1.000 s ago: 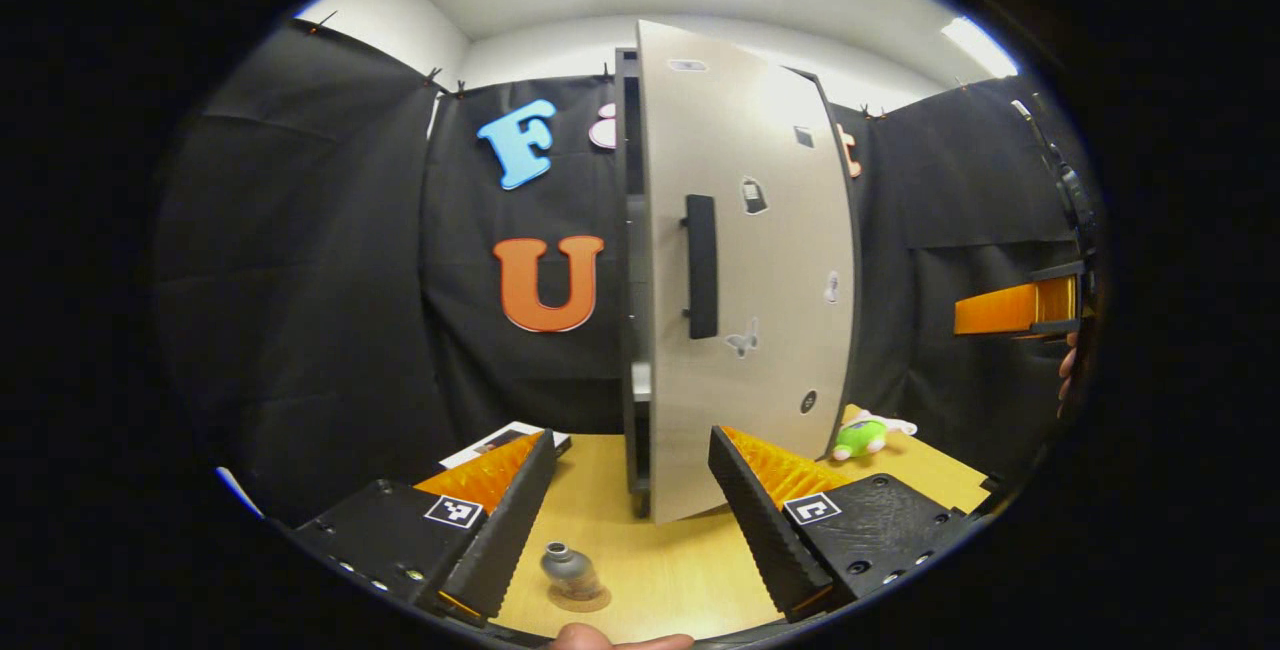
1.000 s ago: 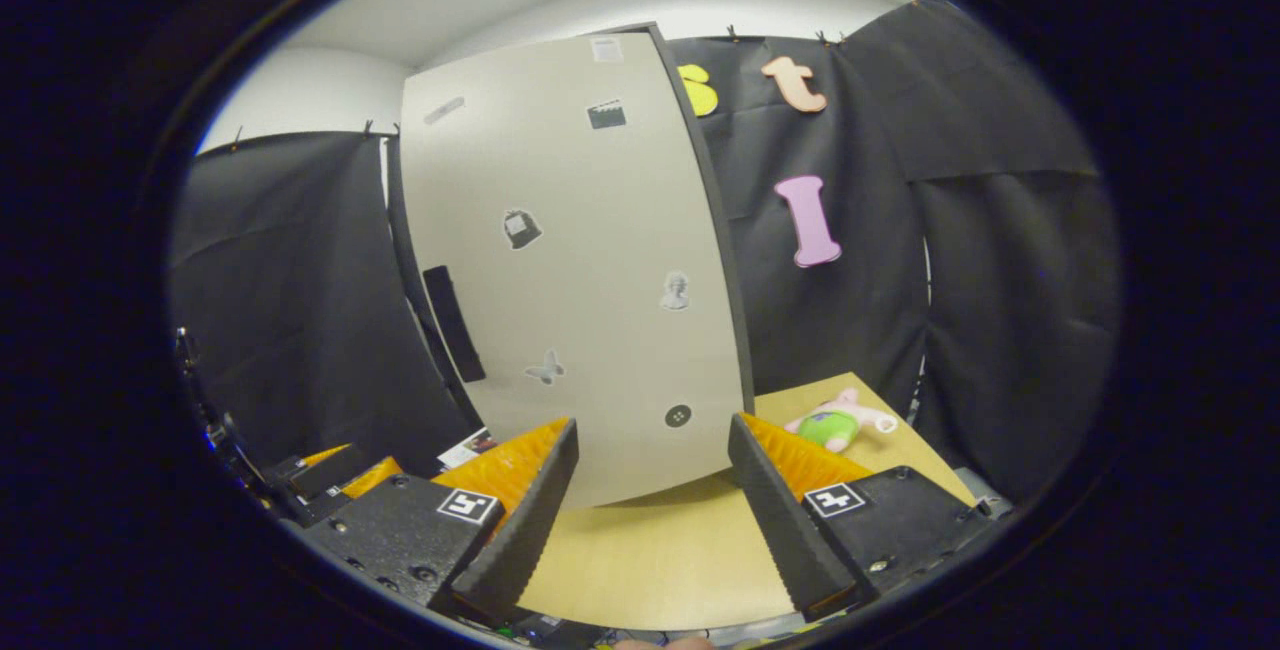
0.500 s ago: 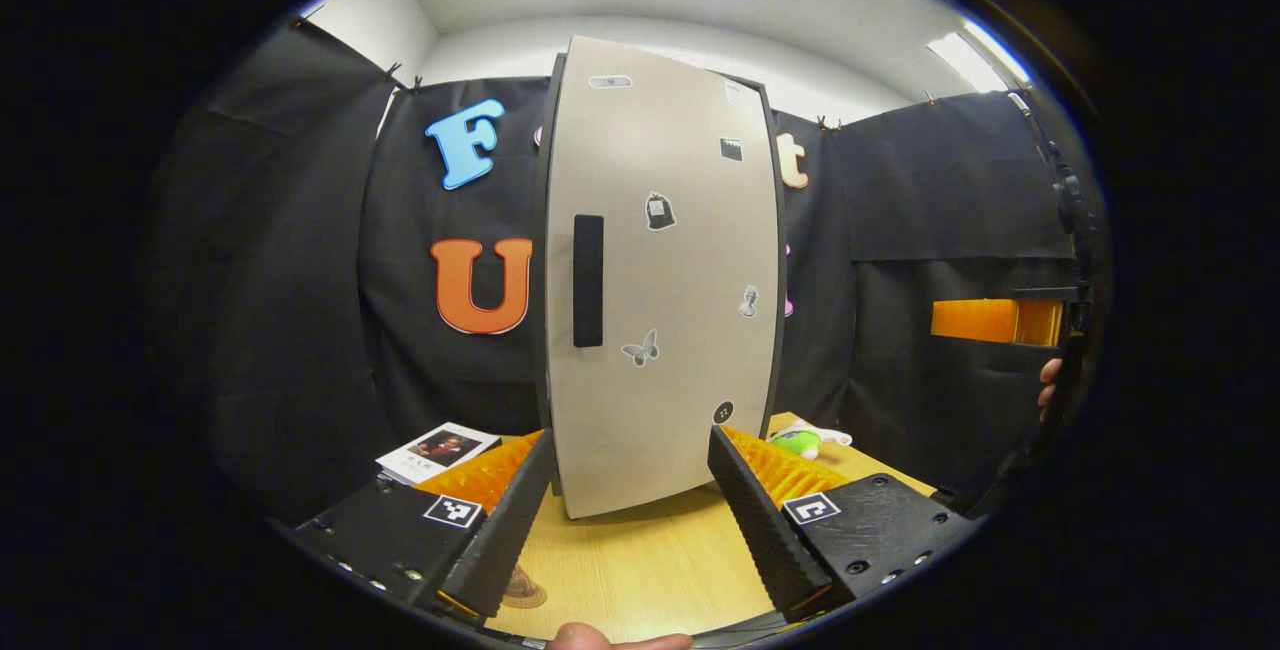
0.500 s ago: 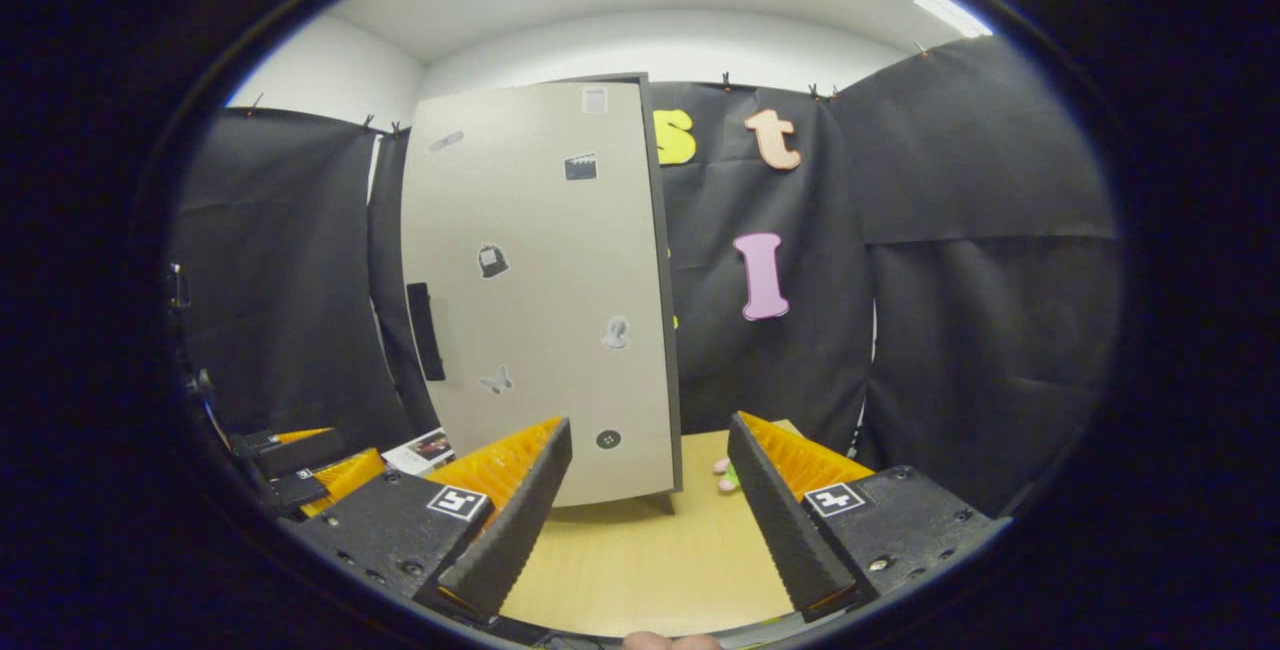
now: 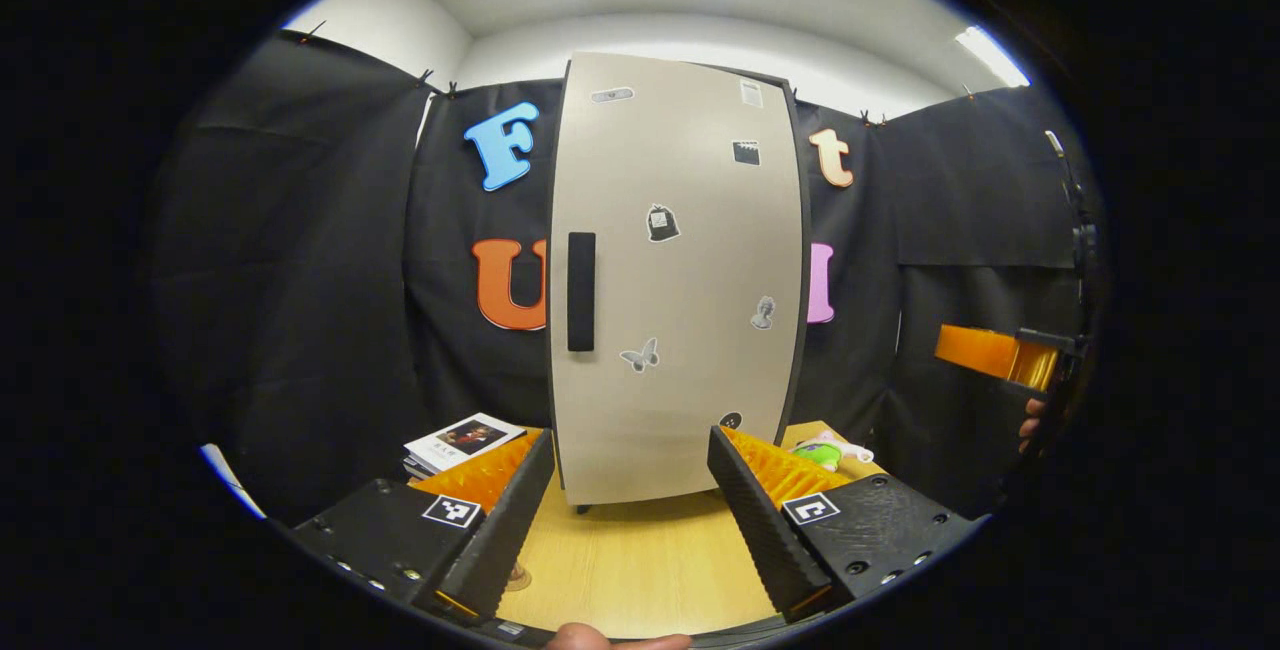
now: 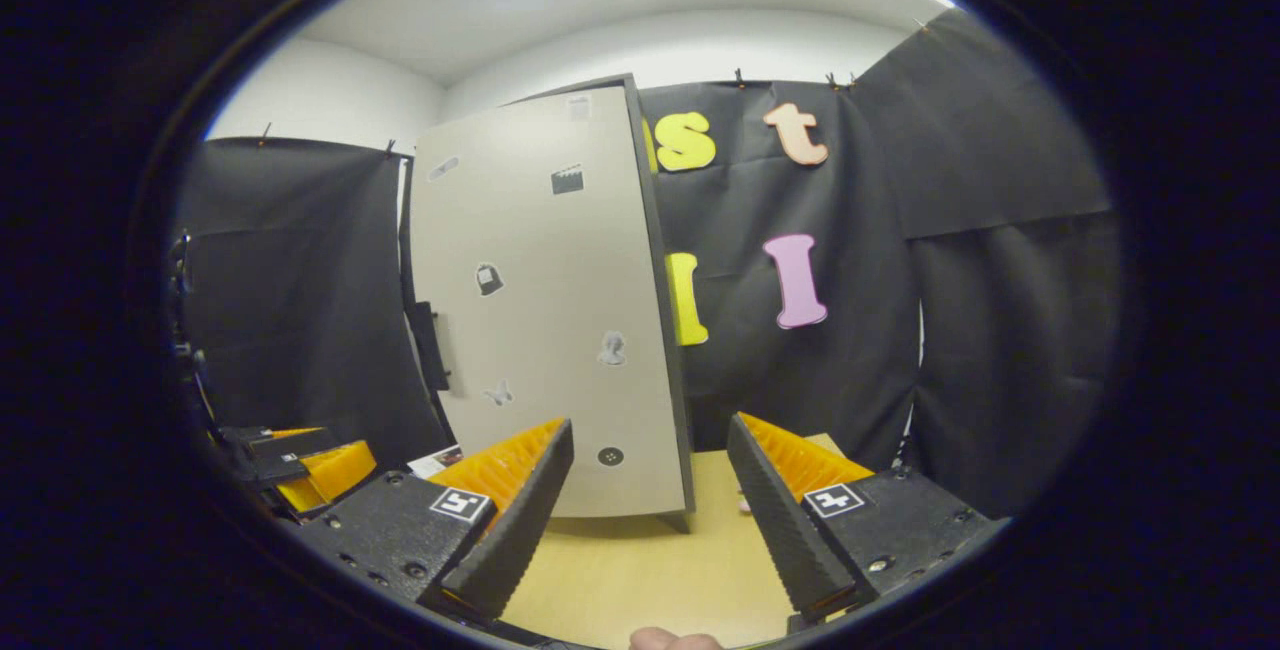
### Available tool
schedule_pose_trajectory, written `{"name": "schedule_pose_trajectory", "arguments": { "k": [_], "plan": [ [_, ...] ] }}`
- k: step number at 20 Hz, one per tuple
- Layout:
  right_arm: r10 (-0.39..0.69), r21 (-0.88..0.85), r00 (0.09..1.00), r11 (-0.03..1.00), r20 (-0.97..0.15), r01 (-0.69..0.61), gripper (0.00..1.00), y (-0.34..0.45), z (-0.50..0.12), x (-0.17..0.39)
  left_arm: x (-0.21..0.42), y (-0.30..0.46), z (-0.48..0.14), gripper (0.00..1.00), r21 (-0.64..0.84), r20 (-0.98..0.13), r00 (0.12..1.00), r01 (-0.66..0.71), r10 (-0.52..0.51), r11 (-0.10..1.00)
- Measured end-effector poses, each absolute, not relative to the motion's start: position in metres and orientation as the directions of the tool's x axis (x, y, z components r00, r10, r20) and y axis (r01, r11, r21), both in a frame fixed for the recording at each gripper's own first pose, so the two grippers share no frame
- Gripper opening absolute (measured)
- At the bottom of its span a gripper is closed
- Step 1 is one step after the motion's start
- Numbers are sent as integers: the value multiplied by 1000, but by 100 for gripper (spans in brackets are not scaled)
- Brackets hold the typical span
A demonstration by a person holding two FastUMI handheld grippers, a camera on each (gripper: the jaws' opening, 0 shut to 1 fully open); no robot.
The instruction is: Open the cabinet door with the right hand, grasp the bottle in the cabinet with the left hand and place it on the coaster, then close the cabinet door with the right hand.
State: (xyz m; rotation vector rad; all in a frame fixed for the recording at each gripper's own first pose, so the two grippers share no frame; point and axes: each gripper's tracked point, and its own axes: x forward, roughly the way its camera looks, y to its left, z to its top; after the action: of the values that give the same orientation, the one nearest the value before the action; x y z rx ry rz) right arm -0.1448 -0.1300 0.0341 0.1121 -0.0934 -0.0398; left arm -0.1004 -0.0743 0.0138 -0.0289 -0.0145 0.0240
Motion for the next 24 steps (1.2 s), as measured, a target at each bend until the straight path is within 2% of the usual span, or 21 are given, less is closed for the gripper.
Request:
{"name": "schedule_pose_trajectory", "arguments": {
  "k": [4,6,9,12,13,14,15,16,17,19,20,21,24],
  "plan": [
    [-18,147,999,989,29,14,95,-151,15,-121,-97,-90,21,94,-4,23,998,-59,59,998],
    [-20,164,1000,986,-5,20,99,-152,6,-112,-93,-95,15,94,7,11,999,-43,43,999],
    [-51,176,998,983,24,46,99,-151,18,-108,-87,-93,5,94,17,-9,1000,-22,22,1000],
    [-71,161,995,985,68,59,99,-138,31,-107,-83,-82,13,94,5,25,1000,-15,15,1000],
    [-74,159,995,985,74,62,94,-131,31,-107,-83,-76,13,94,-1,25,1000,-14,14,1000],
    [-74,162,994,985,76,61,99,-124,30,-106,-83,-72,11,94,-7,17,1000,-4,4,1000],
    [-69,167,995,984,75,55,95,-116,30,-105,-82,-69,5,94,-14,-4,1000,12,-12,1000],
    [-62,173,996,984,70,49,95,-108,28,-102,-84,-63,2,94,-18,-16,1000,10,-10,1000],
    [-53,175,996,984,65,41,99,-101,27,-101,-87,-54,2,94,-23,-20,1000,0,0,1000],
    [-38,175,997,984,61,27,99,-90,27,-99,-87,-40,-2,94,-29,-14,1000,-10,10,1000],
    [-37,174,997,984,62,26,95,-87,28,-97,-90,-34,-2,94,-28,-9,1000,-22,22,999],
    [-37,175,997,984,62,26,99,-85,28,-97,-93,-31,-1,94,-28,-4,1000,-26,25,999],
    [-29,180,998,983,51,20,99,-79,27,-94,-99,-30,1,93,-43,7,1000,-13,13,999]
  ]
}}
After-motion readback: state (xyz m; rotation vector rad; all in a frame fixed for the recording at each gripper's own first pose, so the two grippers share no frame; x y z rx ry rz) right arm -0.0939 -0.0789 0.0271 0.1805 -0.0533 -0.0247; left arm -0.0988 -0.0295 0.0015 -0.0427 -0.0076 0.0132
